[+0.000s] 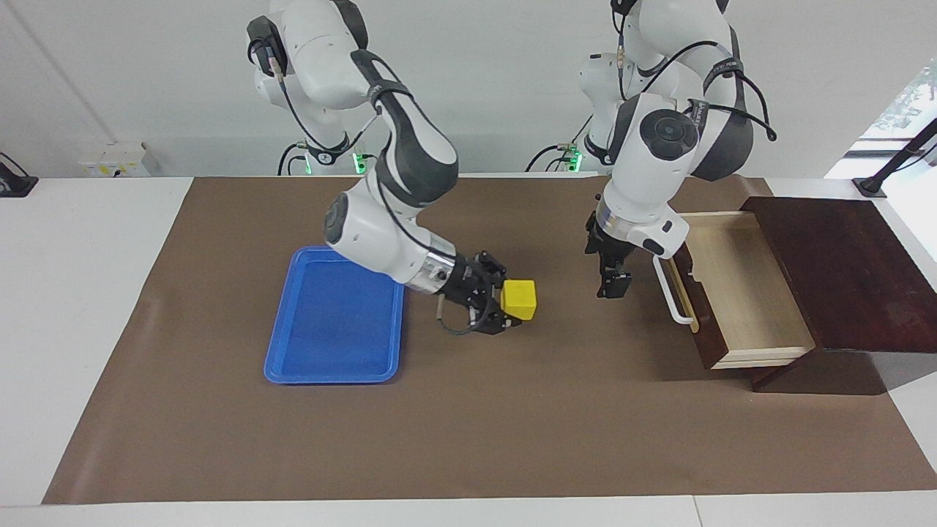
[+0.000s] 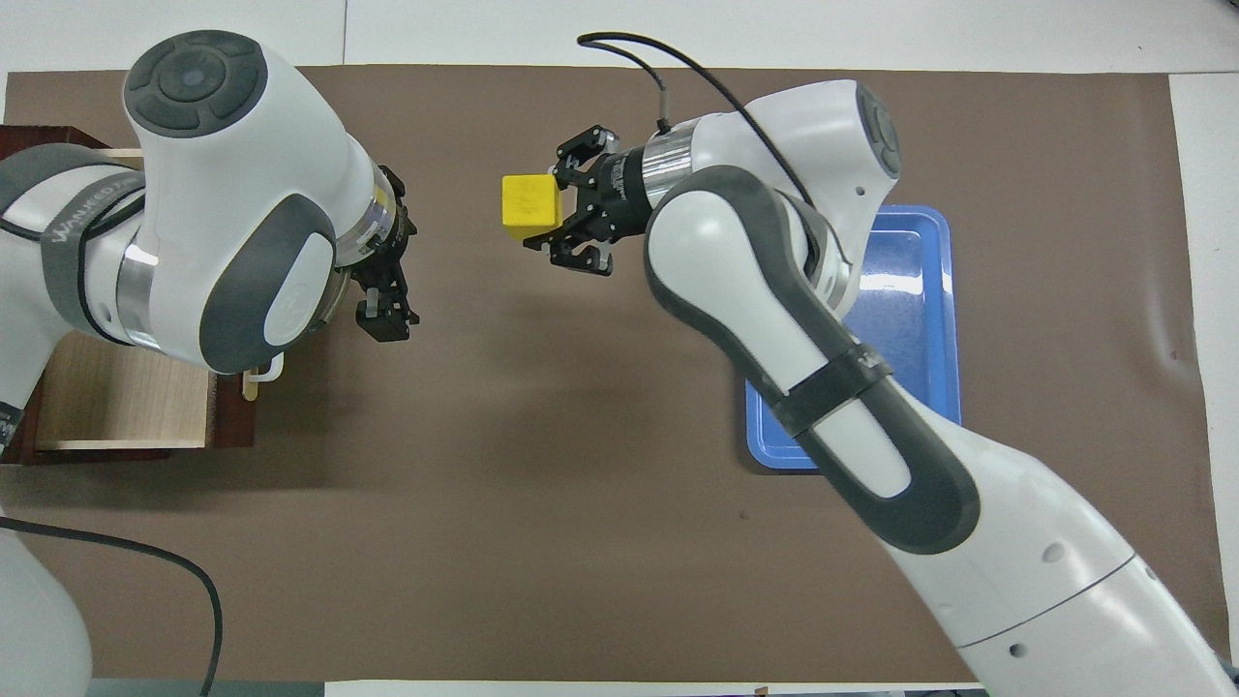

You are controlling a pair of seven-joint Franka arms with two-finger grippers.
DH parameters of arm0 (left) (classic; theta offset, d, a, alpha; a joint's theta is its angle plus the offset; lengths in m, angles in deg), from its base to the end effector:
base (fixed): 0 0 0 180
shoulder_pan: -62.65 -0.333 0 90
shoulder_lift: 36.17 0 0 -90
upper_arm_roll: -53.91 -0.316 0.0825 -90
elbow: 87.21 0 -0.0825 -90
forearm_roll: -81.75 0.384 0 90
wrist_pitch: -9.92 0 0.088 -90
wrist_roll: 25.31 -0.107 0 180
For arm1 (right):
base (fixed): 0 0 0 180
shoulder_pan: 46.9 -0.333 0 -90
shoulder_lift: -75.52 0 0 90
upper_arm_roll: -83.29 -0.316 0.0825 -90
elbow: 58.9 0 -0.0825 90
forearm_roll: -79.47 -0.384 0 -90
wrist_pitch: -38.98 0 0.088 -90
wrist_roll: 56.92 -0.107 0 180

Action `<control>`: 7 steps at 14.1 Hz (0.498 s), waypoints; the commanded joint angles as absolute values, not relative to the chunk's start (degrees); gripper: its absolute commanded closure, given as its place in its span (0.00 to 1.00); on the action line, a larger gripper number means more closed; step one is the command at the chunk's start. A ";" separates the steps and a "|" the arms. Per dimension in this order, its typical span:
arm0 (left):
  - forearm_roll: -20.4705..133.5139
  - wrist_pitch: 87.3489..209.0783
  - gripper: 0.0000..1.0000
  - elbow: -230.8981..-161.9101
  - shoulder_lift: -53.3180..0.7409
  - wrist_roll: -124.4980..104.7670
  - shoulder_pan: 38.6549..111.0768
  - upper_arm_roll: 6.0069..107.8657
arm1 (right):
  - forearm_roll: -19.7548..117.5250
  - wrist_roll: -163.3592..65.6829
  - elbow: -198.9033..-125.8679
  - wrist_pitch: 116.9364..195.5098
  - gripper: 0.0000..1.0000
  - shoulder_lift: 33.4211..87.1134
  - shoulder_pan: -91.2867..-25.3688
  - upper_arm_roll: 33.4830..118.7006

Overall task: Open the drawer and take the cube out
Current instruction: 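Open the left gripper while the right gripper pulls the cube away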

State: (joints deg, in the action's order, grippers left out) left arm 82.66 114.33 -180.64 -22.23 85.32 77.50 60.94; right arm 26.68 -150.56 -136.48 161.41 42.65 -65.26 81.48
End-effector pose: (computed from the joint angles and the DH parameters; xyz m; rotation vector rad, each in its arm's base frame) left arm 0.5869 -0.2274 0.4735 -2.2184 -2.1673 0.0514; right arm 0.6882 0.2837 0.4271 -1.5683 1.8363 0.7673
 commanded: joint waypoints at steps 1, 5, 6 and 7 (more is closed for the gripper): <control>83.50 119.77 0.00 -190.28 -27.55 79.39 73.04 61.12 | 26.30 -145.98 -135.10 154.49 1.00 42.21 -57.74 80.57; 83.59 122.95 0.00 -193.90 -28.70 68.68 65.57 61.12 | 25.86 -136.57 -143.42 148.32 1.00 46.77 -49.82 80.57; 83.59 122.95 0.00 -193.91 -28.70 66.21 63.72 61.12 | 25.95 -135.42 -146.06 148.23 1.00 48.09 -49.11 80.74; 83.59 122.95 0.00 -193.99 -28.70 64.18 62.22 61.12 | 25.95 -132.80 -149.22 148.31 1.00 49.58 -48.67 81.00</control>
